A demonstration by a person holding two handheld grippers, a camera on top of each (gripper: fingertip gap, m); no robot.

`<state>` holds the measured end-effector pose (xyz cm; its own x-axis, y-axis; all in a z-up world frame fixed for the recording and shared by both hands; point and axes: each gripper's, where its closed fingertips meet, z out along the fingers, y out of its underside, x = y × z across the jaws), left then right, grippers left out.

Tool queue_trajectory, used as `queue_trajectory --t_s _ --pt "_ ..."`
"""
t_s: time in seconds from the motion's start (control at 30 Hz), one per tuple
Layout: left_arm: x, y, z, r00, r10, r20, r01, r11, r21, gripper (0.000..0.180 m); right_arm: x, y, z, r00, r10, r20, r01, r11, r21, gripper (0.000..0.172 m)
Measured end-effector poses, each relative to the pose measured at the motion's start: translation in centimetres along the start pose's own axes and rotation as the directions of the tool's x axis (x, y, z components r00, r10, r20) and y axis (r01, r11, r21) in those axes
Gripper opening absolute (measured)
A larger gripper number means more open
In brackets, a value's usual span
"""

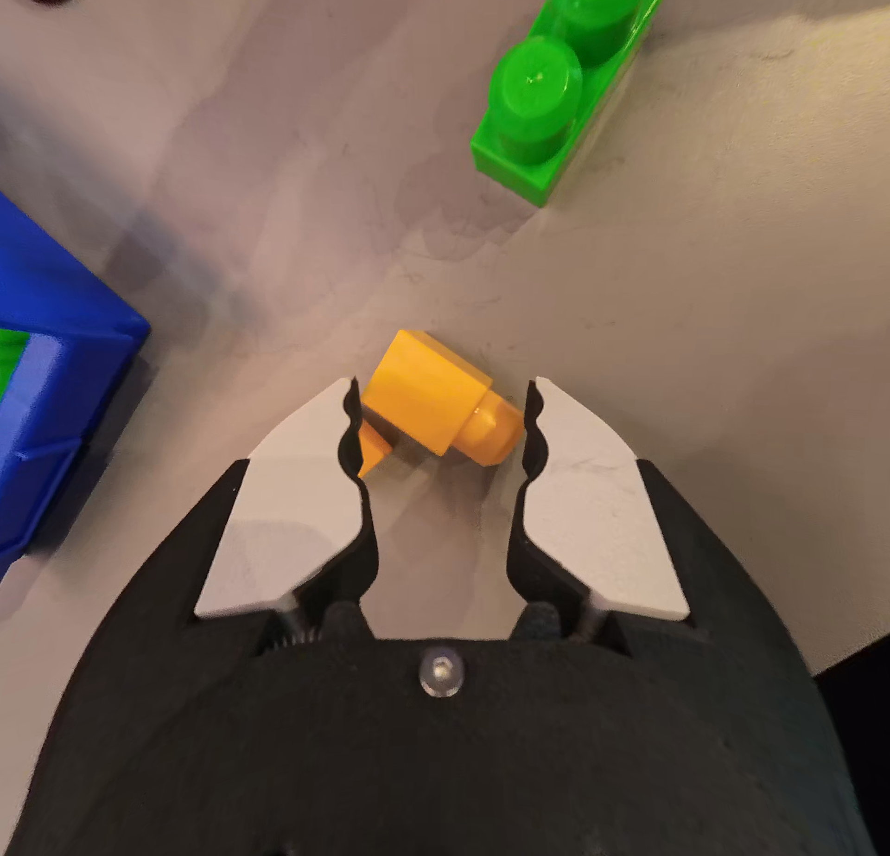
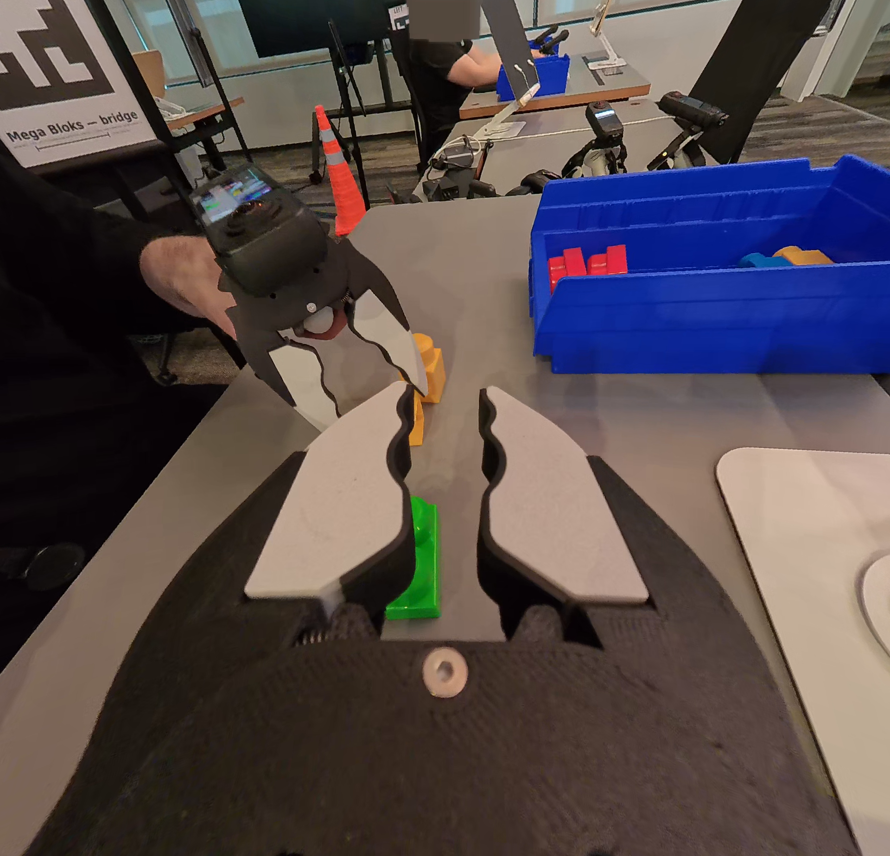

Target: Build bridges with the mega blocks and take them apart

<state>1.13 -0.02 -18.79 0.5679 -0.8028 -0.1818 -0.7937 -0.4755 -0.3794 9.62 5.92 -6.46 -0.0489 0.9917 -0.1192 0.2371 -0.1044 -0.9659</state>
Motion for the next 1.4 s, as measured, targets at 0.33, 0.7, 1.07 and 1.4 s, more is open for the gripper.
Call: queue_trajectory --t_s 0.33,0.7,1.07,1.4 --pt "2.5 -1.1 0.9 0.986 0.157 -0.059 -0.154 0.987 0.045 0.058 0.0 0.4 0.2 1.0 0.006 0.008 -0.006 1.0 -0.011 0.025" --pt "2.2 2.1 -0.4 0.999 -0.031 -0.032 0.033 0.998 0.059 0.056 0.0 0.7 0.4 1.0 0.014 0.015 -0.014 1.0 -0.014 0.026" --pt "2.2 0.9 0.4 0.997 -0.04 -0.062 0.048 0.989 0.142 0.037 -1.1 1.1 1.2 0.999 -0.021 0.043 0.024 0.998 -0.061 0.026" --pt "3.1 -3.8 -5.9 0.983 0.118 -0.143 -0.034 0.873 0.486 0.036 -4.2 3.0 4.1 0.987 -0.107 0.118 0.128 0.974 -0.189 0.027"
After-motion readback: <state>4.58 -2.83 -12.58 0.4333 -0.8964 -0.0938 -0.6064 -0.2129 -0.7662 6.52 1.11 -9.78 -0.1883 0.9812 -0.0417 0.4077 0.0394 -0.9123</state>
